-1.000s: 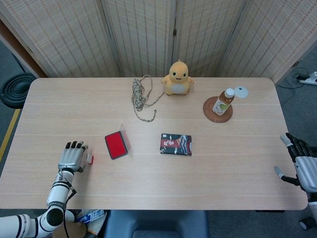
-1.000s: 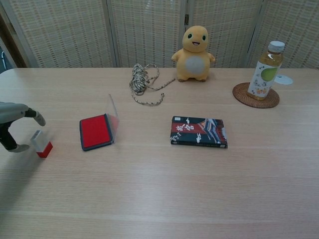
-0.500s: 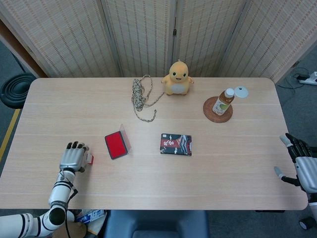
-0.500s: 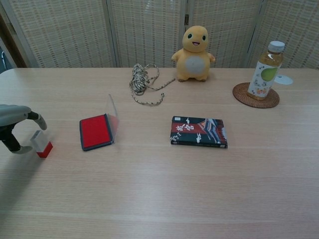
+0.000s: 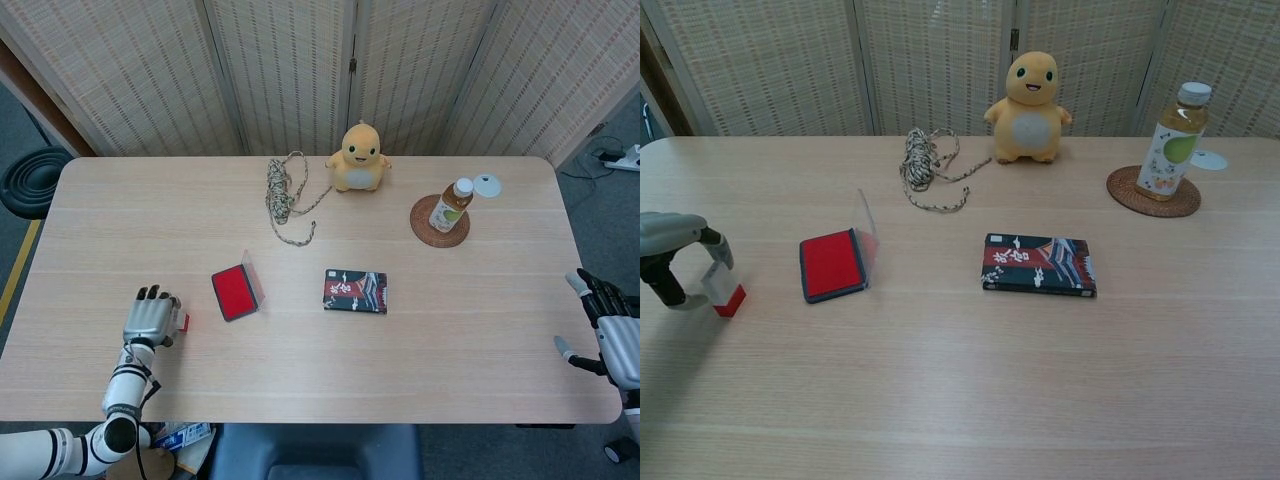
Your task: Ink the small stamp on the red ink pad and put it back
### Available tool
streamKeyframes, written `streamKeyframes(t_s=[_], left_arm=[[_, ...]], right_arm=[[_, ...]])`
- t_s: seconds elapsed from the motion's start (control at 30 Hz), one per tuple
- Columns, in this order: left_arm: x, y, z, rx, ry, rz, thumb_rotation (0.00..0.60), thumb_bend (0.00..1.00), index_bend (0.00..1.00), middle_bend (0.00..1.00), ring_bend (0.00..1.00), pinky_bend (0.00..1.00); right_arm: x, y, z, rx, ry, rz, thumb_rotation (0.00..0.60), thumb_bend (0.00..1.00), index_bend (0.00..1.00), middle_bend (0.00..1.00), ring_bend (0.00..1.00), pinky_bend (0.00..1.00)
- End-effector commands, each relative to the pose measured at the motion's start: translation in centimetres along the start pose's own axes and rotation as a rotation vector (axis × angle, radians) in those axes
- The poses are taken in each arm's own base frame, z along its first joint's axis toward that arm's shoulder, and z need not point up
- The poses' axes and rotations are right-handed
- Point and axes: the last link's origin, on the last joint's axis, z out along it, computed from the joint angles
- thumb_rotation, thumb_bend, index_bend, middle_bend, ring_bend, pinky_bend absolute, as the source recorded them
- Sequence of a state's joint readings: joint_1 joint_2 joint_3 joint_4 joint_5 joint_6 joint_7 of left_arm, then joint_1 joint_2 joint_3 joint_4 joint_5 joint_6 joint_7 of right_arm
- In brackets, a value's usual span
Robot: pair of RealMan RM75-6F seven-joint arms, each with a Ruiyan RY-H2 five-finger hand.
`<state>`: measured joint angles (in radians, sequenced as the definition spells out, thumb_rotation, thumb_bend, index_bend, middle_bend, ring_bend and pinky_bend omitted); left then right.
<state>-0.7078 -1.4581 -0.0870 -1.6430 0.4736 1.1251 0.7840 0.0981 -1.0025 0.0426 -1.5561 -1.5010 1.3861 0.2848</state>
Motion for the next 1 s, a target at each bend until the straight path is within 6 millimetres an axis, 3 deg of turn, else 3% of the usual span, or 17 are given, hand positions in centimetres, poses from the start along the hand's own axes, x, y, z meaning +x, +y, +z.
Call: streamKeyframes(t_s=[0.03, 0.6, 1.0], left_arm=[[0.0, 0.12, 0.04, 0.0, -0.001, -0.001, 0.6, 0.34, 0.29, 0.22, 0.0, 0.0], [0.06, 0.45, 0.6, -0.011, 0.01, -0.016, 0.6, 0.34, 0.37, 0.3, 0.02, 0.0], [0.02, 0.0, 0.54, -0.011, 0.026, -0.032, 0.6, 0.34, 0.43, 0.38, 0.12, 0.0]], right_arm=[[0.01, 0.01, -0.01, 0.0, 0.0, 0.0, 0.6, 0.3, 0.0, 0.0, 0.0, 0.0], [0.09, 0.12, 0.02, -0.004, 0.002, 0.0, 0.6, 0.3, 0.0, 0.0, 0.0, 0.0], [0.12, 0.09, -0.17, -0.005, 0.009, -0.005, 0.6, 0.3, 0.0, 0.0, 0.0, 0.0]])
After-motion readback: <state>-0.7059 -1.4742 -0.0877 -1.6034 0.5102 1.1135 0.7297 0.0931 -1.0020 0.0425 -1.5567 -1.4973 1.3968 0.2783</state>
